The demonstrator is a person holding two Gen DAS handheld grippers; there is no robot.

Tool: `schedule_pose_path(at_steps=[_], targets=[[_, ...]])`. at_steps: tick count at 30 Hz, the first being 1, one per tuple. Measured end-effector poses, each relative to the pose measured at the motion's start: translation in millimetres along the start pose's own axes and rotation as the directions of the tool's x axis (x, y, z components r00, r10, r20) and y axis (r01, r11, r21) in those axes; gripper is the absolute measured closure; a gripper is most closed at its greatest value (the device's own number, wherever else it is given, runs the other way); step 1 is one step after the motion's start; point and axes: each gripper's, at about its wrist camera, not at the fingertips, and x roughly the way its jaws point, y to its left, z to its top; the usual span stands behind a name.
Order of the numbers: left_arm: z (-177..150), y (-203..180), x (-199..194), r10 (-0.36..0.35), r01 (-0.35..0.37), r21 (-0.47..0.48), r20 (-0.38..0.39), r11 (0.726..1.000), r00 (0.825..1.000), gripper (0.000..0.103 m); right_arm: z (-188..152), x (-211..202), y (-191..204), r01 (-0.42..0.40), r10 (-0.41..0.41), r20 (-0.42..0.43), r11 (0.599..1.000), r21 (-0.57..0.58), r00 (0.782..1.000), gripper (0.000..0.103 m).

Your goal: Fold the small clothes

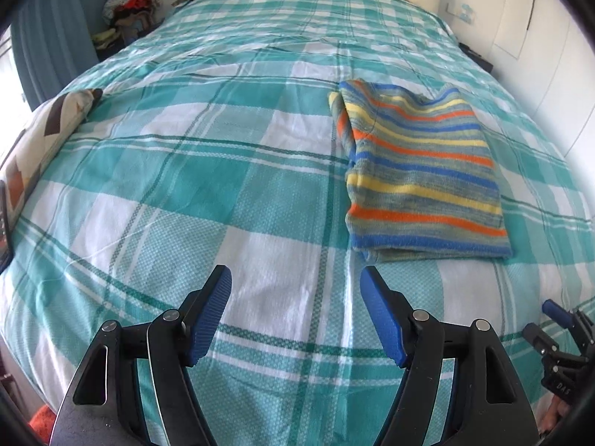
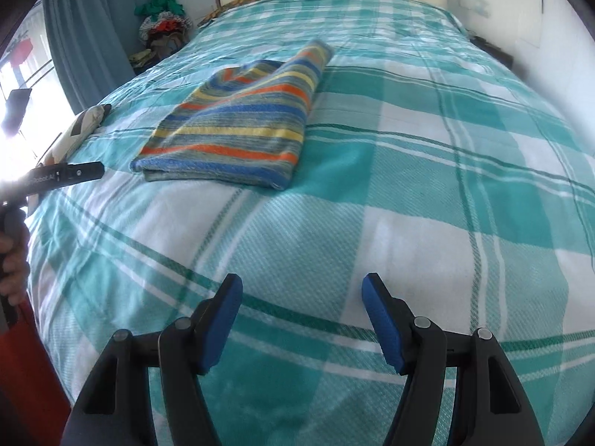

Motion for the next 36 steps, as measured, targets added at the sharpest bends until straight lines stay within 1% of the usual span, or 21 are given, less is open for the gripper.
schedule_pose_path(at_steps=[2,3,5,7,8,9,10,12,18,23,30,36], targets=[[-5.2,0.0,2.5,0.009,-0.009,0.002,-0.006,1.000,1.000,0.028,-6.2,2.7,-2.2,0.016,-0.016,0.008,1.000,-0.001,1.000,0.032],[-8.1,-0.3,3.8,0.017,-0.017,0.004,-0.007,1.000,1.000,0.025,-9.6,4.7,-2.8,0.021,-0.021,0.014,1.000,-0.002,1.000,0.030],[-17.4,1.1,11.6,0.054,-0.054,0.013,-0.013,0.998,0.998,0.017,-15.1,7.5,-2.5,0.027,-0.027,0.037,1.000,-0.004,0.999,0.026],[-31.8,6.2,30.3,0.089,-0.088,0.013,-0.060,0.996,0.994,0.007,-19.9,11.7,-1.3,0.034,-0.033,0.057,0.999,-0.019,0.998,0.020],[-40.1,9.8,40.0,0.082,-0.082,0.006,-0.080,0.997,0.993,0.003,-21.3,13.6,-0.4,0.038,-0.036,0.067,0.999,-0.025,0.997,0.019],[-48.4,14.4,43.2,0.063,-0.063,-0.011,-0.047,0.998,0.997,0.001,-22.4,15.0,0.4,0.041,-0.039,0.075,0.999,-0.030,0.996,0.017],[-54.1,18.0,41.6,0.039,-0.039,-0.024,0.000,0.999,0.999,0.001,-22.5,16.1,1.0,0.043,-0.040,0.078,0.999,-0.031,0.996,0.016],[-55.8,16.5,42.9,0.038,-0.038,-0.015,0.016,0.999,0.999,0.001,-23.3,17.1,2.2,0.051,-0.048,0.083,0.998,-0.037,0.995,0.015],[-55.7,9.1,45.7,0.064,-0.064,0.014,0.015,0.998,0.998,0.001,-21.6,22.4,4.9,0.072,-0.069,0.067,0.996,-0.052,0.995,0.012],[-55.6,7.6,49.6,0.080,-0.079,0.038,-0.003,0.996,0.997,0.001,-19.8,28.0,12.3,0.136,-0.134,0.035,0.987,-0.080,0.990,0.008],[-53.3,6.4,55.7,0.080,-0.077,0.064,-0.038,0.995,0.996,0.001,-15.8,33.3,9.7,0.149,-0.151,-0.017,0.986,-0.070,0.988,0.002],[-51.8,5.2,58.5,0.087,-0.083,0.081,-0.048,0.993,0.995,0.001,-17.5,33.9,8.6,0.146,-0.148,-0.023,0.987,-0.063,0.989,0.001]])
